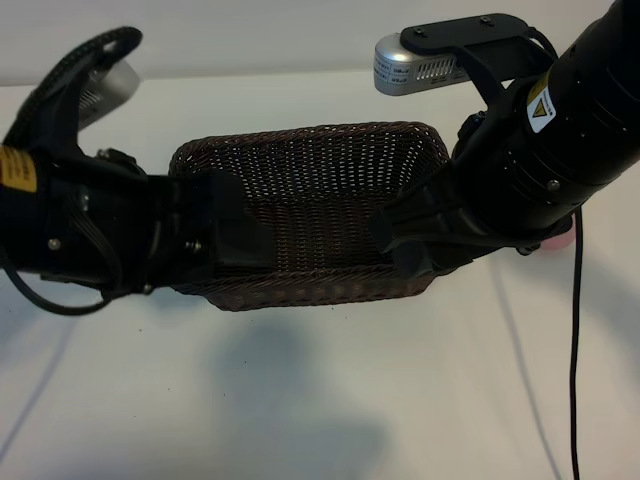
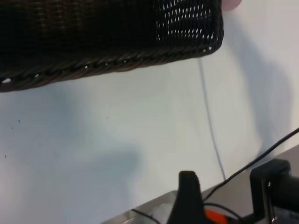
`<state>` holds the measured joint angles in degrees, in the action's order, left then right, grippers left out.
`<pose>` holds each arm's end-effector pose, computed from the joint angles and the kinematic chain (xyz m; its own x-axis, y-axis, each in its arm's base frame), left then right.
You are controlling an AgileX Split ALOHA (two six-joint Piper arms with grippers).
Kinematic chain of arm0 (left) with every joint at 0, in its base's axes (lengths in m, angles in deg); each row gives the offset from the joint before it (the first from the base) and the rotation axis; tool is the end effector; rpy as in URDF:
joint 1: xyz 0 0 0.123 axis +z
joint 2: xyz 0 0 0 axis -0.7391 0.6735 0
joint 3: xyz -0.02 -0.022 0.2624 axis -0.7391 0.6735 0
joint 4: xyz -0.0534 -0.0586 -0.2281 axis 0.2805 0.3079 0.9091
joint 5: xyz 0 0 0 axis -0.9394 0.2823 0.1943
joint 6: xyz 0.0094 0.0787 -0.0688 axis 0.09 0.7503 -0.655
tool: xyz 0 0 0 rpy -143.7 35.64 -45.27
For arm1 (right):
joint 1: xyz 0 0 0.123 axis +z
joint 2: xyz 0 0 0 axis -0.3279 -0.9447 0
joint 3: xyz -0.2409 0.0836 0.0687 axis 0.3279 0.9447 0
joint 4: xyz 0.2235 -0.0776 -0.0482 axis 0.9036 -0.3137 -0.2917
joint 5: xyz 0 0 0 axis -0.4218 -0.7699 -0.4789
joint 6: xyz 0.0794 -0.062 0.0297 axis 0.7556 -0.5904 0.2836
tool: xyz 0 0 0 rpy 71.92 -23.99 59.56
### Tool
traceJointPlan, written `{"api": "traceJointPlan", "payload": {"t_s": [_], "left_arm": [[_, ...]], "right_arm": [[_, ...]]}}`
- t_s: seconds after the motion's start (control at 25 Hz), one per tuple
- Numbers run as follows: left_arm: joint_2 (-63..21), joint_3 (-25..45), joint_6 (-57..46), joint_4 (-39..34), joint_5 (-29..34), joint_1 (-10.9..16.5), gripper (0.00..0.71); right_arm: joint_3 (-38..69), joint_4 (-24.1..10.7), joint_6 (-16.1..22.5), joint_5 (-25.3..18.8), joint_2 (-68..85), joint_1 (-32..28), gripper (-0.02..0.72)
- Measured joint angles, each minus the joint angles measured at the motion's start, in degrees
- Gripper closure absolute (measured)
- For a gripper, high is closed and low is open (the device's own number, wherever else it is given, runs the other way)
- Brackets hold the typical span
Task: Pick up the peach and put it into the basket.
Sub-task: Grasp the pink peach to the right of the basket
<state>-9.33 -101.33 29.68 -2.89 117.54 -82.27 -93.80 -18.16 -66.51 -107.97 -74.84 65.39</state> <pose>0.1754 -0.1606 0.3086 -0.9331 -0.1323 -0.3343 0.1106 0.7791 -0.6171 0.1781 0.2153 0.3233 -0.8827 -0.3725 -0.2866 -0.4538 0.8341 0.3136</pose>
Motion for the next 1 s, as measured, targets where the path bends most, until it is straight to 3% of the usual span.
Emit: {"api": "traceJointPlan", "payload": {"t_s": [0.24, 0.56, 1.0], "left_arm": [[0.0, 0.7, 0.05, 0.22, -1.04, -1.83, 0.165], [0.0, 4.74, 0.23, 1.16, -2.02, -1.9, 0.165], [0.0, 4.88, 0.88, 1.42, -2.74, -1.9, 0.165]], "right_arm": [[0.0, 0.0, 0.0, 0.0, 0.0, 0.0, 0.151], [0.0, 0.0, 0.0, 0.0, 0.0, 0.0, 0.151], [0.0, 0.0, 0.0, 0.0, 0.0, 0.0, 0.151]]}}
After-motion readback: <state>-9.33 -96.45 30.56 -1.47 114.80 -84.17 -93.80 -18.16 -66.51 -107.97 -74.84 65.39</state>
